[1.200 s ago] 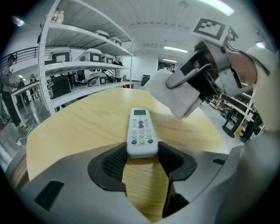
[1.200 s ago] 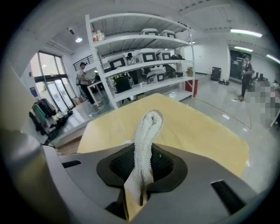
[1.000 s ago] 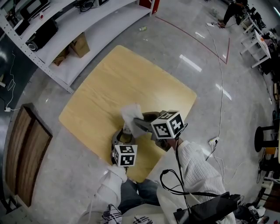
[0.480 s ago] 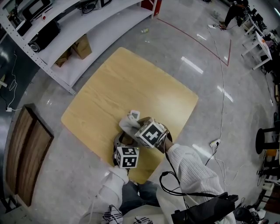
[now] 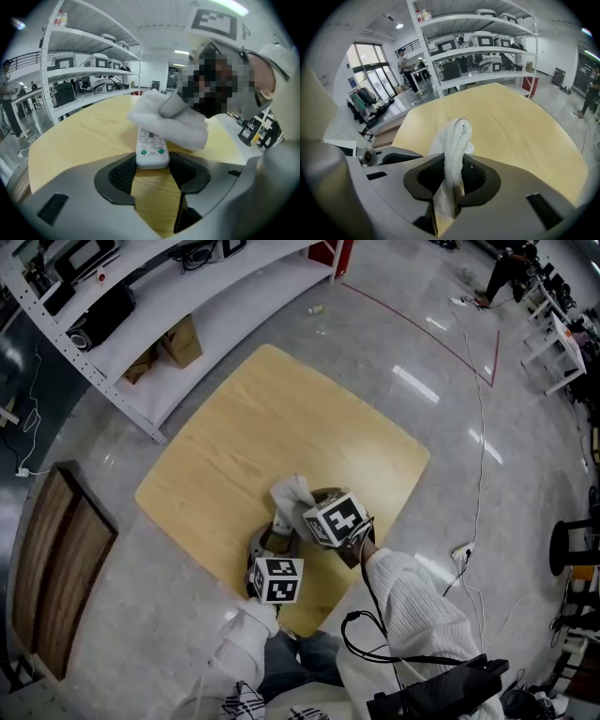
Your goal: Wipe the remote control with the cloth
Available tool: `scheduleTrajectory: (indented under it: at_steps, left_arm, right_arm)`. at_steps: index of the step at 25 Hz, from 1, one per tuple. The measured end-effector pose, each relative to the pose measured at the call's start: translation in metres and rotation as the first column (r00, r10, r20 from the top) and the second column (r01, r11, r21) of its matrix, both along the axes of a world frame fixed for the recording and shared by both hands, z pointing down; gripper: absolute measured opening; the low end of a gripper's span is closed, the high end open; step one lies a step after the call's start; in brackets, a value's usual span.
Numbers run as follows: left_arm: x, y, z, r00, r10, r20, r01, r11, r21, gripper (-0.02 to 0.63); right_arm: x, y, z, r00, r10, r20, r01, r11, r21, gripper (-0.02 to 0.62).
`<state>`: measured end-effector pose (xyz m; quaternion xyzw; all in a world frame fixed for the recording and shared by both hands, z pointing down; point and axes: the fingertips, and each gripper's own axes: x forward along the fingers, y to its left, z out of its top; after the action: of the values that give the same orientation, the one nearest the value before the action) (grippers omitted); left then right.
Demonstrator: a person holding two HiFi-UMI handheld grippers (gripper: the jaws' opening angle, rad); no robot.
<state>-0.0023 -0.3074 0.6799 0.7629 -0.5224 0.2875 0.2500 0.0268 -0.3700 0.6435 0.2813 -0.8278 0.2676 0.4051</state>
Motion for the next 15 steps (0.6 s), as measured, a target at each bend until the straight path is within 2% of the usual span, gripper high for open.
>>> scheduleTrajectory:
  at_steps: [7,11,15]
  left_arm:
    - [0.0,0.001,0.001,1.0,-0.001,0.0,0.001,1.0,0.001,0.225]
    - [-0.004,0.0,0.004,1.0,-0.004,0.001,0.004,1.0,0.006,0.225]
    - [-0.006,-0.001,0.001,1.0,-0.009,0.019,0.009,0.999,0.034,0.225]
  right_arm:
    - [0.037,-0.029,-0.005,0.984,0.176,-0.01,-0.175,0.982,0.064,0.089]
    - [0.067,-0.042,-0.016,0.948,0.318,0.003,-0.317,0.944,0.086,0.089]
    - [0.097,-0.039,-0.027,0.905,0.421,0.069,-0.424,0.904,0.055,0.089]
